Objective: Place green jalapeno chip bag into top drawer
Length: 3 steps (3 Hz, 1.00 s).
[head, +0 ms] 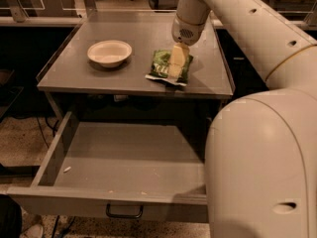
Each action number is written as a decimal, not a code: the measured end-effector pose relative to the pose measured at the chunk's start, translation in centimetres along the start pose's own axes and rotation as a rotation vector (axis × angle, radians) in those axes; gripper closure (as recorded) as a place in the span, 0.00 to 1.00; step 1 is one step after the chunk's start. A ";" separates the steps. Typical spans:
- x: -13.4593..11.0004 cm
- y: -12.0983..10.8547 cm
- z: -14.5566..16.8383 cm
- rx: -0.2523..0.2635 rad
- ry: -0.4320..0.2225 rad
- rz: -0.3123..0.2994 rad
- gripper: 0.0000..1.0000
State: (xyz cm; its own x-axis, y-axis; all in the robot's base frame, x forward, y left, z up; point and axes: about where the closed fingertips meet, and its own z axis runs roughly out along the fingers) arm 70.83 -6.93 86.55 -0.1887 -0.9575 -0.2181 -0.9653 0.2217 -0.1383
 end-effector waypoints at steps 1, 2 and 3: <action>1.2 -1.4 1.1 0.005 0.019 0.015 0.00; 2.1 -2.1 2.1 -0.003 0.028 0.035 0.00; 2.7 -2.3 3.3 -0.022 0.034 0.048 0.00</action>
Offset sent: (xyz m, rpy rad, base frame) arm 0.0228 -0.0369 -0.0245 -0.0347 0.0513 -0.0608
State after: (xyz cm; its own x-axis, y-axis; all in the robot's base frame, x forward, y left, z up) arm 73.17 -9.41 83.09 -0.2407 -0.9517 -0.1908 -0.9586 0.2639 -0.1067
